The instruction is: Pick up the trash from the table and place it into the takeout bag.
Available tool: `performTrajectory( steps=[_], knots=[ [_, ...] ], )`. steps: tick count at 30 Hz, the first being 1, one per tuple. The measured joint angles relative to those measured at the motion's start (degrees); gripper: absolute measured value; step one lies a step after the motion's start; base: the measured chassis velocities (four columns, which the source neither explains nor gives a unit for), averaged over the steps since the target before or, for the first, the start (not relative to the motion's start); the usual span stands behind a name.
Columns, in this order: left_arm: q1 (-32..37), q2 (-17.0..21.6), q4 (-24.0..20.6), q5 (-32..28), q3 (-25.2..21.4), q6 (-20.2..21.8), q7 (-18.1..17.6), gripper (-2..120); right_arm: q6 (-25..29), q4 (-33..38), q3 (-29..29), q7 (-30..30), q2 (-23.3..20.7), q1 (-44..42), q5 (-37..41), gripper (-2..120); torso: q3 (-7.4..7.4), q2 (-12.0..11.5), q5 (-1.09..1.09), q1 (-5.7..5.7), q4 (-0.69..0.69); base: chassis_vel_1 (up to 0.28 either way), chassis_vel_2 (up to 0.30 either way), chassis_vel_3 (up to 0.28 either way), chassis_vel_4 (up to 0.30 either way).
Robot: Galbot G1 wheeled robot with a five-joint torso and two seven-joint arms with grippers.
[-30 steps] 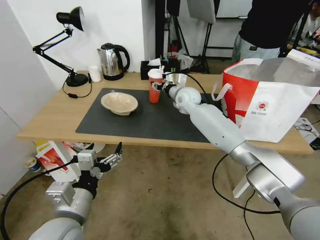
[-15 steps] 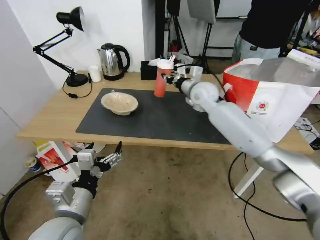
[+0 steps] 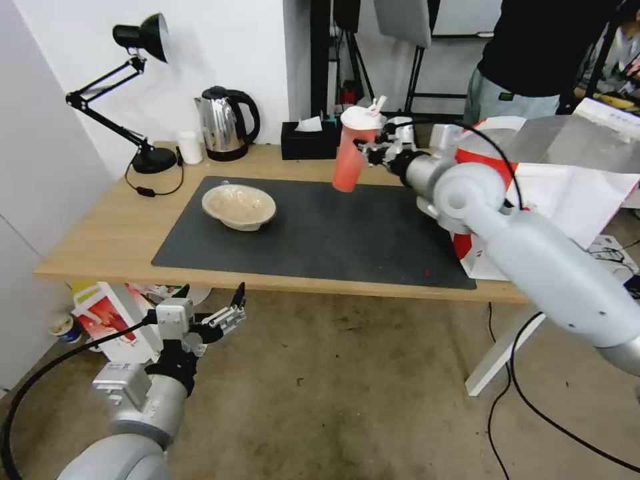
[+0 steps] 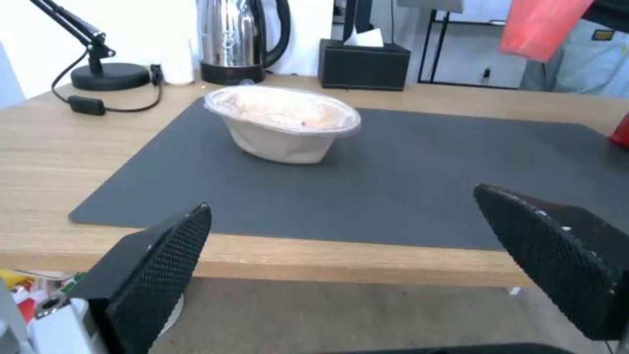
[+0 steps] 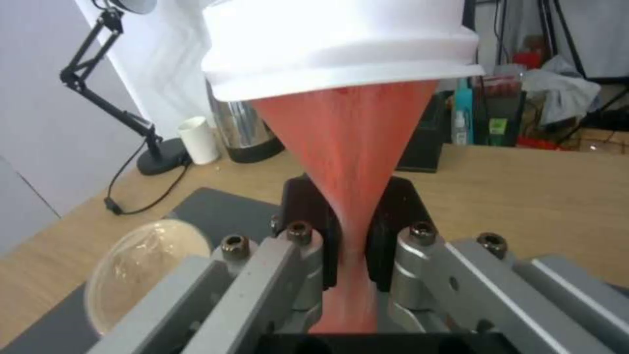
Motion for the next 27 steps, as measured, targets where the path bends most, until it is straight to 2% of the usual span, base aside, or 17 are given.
performTrajectory(
  steps=[13, 21, 27],
  knots=[
    [0.3, 0.0, -0.4, 0.1, 0.1, -0.1, 0.0, 100, -0.9, 6.0, 3.5, 2.3, -4.9, 0.6, 4.4, 7, 0.00, 0.0, -0.01, 0.01, 0.00, 0.000, 0.000, 0.000, 0.000],
    [0.0, 0.0, -0.4, 0.1, 0.3, -0.1, 0.0, 100, -3.2, 9.1, 8.1, 8.2, -8.8, 1.8, 7.1, 7, 0.00, 0.0, -0.01, 0.00, 0.00, 0.000, 0.000, 0.000, 0.000],
    [-0.1, 0.1, -0.4, 0.0, 0.3, -0.1, 0.0, 100, -3.5, 9.2, 9.6, 9.2, -10.5, 1.9, 7.9, 7, 0.00, 0.0, 0.00, 0.00, 0.00, 0.000, 0.000, 0.000, 0.000]
  ],
)
